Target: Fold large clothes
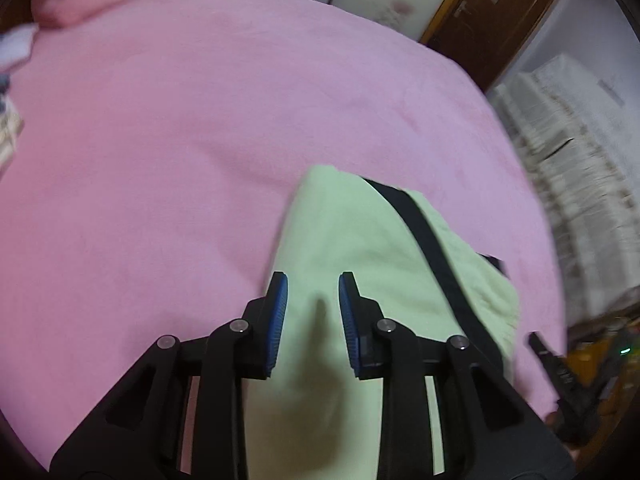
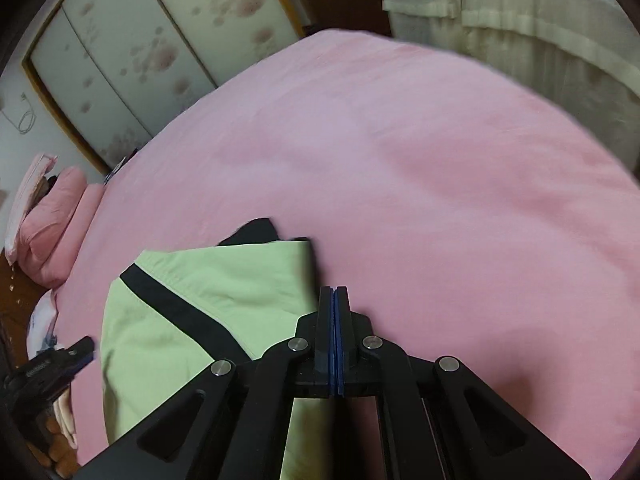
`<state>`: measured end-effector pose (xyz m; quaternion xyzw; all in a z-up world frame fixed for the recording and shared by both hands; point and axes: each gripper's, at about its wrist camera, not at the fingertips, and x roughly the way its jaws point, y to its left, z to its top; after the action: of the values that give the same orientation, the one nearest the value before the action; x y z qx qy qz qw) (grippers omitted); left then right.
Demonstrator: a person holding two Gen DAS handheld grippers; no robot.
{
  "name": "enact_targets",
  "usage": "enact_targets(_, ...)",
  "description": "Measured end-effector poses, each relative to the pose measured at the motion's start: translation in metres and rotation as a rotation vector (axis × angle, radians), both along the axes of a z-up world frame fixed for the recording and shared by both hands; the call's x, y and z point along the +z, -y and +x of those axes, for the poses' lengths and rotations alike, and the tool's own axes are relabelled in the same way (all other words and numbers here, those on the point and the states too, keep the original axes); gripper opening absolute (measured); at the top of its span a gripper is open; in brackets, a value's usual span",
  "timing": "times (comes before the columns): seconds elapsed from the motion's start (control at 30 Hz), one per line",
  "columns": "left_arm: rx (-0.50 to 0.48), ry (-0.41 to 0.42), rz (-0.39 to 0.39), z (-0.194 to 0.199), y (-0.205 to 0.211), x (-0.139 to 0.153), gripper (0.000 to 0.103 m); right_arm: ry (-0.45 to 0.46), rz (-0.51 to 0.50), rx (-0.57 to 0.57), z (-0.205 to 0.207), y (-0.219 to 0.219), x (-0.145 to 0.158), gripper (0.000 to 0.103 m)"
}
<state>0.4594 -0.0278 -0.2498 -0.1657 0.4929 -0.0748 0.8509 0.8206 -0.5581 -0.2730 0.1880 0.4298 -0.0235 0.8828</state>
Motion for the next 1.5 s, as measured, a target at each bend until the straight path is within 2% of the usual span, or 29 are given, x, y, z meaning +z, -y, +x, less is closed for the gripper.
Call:
enact_targets(0.07, -0.041, -0.016, -0.06, -0.019, 0.003, 0.003, 0.024, 0.006, 0.016, 0.075, -0.027, -0.002, 0.012, 0.0)
enact_targets(0.13, -0.084, -0.052, -0.08, -0.037, 0.015, -0.001, 0.024, -0.001, 0.045, 0.205, -0.06, -0.02, 0.028, 0.0)
enact_targets(0.2, -0.115, -0.102, -0.062, -0.055, 0.028, -0.012, 0.024, -0.032, 0.079, 0.334, -0.084, -0.049, 0.028, 0.0)
enact_targets(0.27, -0.111, -0.124, -0.018, -0.072, 0.031, -0.021, 0.024, -0.066, 0.099, 0.371, -0.099, -0.068, 0.021, 0.0)
enact_targets(0.33, -0.089, -0.107, 0.0, -0.083, 0.025, -0.02, 0.024, -0.118, 0.08, 0.314, -0.111, -0.069, 0.007, 0.0)
enact_targets(0.4, -0.024, -0.101, 0.054, -0.086, 0.015, -0.02, 0.024, -0.152, 0.036, 0.209, -0.122, -0.056, -0.001, 0.0)
enact_targets(0.47, 0.023, -0.117, 0.094, -0.088, -0.002, -0.02, 0.024, -0.133, -0.018, 0.12, -0.131, -0.04, -0.001, 0.0)
enact_targets(0.53, 0.005, -0.129, 0.1, -0.093, -0.009, -0.017, 0.024, -0.127, -0.083, 0.079, -0.141, -0.031, 0.006, 0.001)
enact_targets(0.6, -0.03, -0.148, 0.141, -0.102, -0.006, -0.009, 0.024, -0.165, -0.134, 0.068, -0.15, -0.024, 0.014, 0.002)
enact_targets(0.7, -0.085, -0.165, 0.221, -0.118, -0.001, 0.003, 0.024, -0.239, -0.091, 0.112, -0.182, -0.005, 0.035, 0.002)
enact_targets(0.77, -0.118, -0.189, 0.234, -0.128, 0.005, 0.01, 0.024, -0.272, -0.112, 0.126, -0.195, -0.012, 0.049, 0.003)
enact_targets(0.83, -0.15, -0.228, 0.243, -0.137, 0.013, 0.015, 0.026, -0.303, -0.122, 0.16, -0.201, -0.028, 0.068, 0.01)
enact_targets(0.87, -0.16, -0.241, 0.245, -0.139, 0.017, 0.016, 0.029, -0.317, -0.11, 0.175, -0.207, -0.033, 0.083, 0.019)
enact_targets(0.9, -0.177, -0.262, 0.253, -0.143, 0.022, 0.017, 0.035, -0.329, -0.086, 0.19, -0.212, -0.04, 0.095, 0.028)
enact_targets(0.93, -0.188, -0.28, 0.263, -0.146, 0.026, 0.02, 0.04, -0.335, -0.068, 0.199, -0.213, -0.048, 0.098, 0.032)
enact_targets(1.0, -0.197, -0.29, 0.276, -0.154, 0.03, 0.025, 0.056, -0.357, -0.046, 0.226, -0.217, -0.063, 0.106, 0.051)
enact_targets(1.03, -0.206, -0.289, 0.275, -0.156, 0.034, 0.028, 0.058, -0.367, -0.042, 0.245, -0.219, -0.07, 0.109, 0.056)
enact_targets(1.1, -0.232, -0.293, 0.271, -0.16, 0.035, 0.032, 0.059, -0.37, -0.054, 0.275, -0.221, -0.083, 0.121, 0.074)
enact_targets(1.3, -0.266, -0.301, 0.324, -0.157, 0.039, 0.042, 0.067, -0.355, -0.134, 0.336, -0.224, -0.108, 0.145, 0.082)
enact_targets(1.5, -0.279, -0.285, 0.351, -0.146, 0.04, 0.042, 0.069, -0.383, -0.111, 0.328, -0.21, -0.118, 0.142, 0.085)
